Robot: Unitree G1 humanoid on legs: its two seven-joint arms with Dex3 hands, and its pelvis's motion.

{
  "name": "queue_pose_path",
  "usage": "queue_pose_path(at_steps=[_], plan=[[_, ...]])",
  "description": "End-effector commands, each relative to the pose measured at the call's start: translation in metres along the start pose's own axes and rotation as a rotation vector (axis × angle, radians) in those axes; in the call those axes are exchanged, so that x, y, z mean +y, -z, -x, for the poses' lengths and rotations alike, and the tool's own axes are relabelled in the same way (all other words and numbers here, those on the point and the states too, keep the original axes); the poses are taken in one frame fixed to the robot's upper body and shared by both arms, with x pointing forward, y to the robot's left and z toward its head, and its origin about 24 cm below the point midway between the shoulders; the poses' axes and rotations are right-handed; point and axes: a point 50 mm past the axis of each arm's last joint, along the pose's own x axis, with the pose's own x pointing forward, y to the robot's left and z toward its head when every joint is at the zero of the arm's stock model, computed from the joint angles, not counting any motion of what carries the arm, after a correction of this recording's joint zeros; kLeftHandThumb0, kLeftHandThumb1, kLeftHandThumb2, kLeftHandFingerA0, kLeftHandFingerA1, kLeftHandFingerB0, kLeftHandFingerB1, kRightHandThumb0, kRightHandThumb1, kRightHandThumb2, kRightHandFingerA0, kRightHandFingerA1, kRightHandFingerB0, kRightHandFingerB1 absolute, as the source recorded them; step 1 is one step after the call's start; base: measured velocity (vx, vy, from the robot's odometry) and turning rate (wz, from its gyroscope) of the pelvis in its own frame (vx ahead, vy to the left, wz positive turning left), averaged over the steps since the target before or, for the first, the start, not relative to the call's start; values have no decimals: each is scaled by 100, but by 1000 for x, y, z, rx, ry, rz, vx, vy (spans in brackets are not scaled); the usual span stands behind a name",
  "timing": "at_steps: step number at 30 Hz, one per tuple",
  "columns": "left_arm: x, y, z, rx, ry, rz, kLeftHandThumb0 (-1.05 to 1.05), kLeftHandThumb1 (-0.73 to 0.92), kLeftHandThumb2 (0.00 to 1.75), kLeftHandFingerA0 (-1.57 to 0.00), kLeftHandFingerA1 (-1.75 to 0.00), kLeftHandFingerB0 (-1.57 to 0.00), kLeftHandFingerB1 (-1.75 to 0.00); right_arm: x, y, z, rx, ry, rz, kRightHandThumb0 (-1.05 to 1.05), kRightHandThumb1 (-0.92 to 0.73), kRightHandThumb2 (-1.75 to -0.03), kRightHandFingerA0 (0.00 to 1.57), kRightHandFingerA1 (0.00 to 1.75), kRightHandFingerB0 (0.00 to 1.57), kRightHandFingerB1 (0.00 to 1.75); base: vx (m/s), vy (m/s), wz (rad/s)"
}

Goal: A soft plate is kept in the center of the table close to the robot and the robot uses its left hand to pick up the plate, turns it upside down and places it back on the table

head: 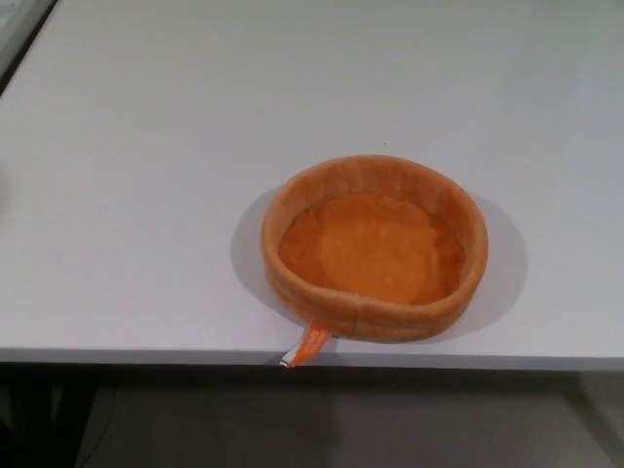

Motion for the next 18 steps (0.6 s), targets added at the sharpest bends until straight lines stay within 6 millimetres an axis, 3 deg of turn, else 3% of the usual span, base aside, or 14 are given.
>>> queue_pose_path(at_steps=[1,2,3,11,14,15,18], plan=[[12,-35,38,-522,-59,-55,-86,76,77,-37,-39,-27,-34,-36,-33,41,-454,-48,99,-60,-83,-66,43,34,27,31,0,0,0],[12,-35,38,-524,-59,-62,-79,88,67,-39,-35,-30,-31,-35,-33,42,-455,-49,93,-61,-83,-66,43,34,28,31,0,0,0],[12,-35,39,-528,-60,-66,-86,77,78,-36,-39,-27,-34,-35,-34,44,-460,-50,97,-59,-84,-66,42,35,28,30,0,0,0],[13,-36,39,-544,-55,-74,-89,76,80,-35,-40,-25,-35,-35,-32,42,-464,-56,85,-63,-84,-66,44,34,27,31,0,0,0],[13,-36,40,-554,-50,-59,-88,76,80,-34,-41,-25,-35,-35,-32,42,-471,-60,80,-62,-83,-66,43,34,27,30,0,0,0],[12,-36,40,-553,-45,-46,-81,87,67,-37,-36,-29,-30,-35,-35,45,-488,-64,88,-63,-83,-66,42,36,27,31,0,0,0],[13,-35,40,-559,-44,-48,-80,88,68,-35,-35,-27,-30,-36,-32,43,-471,-58,98,-64,-83,-66,43,34,27,31,0,0,0]])
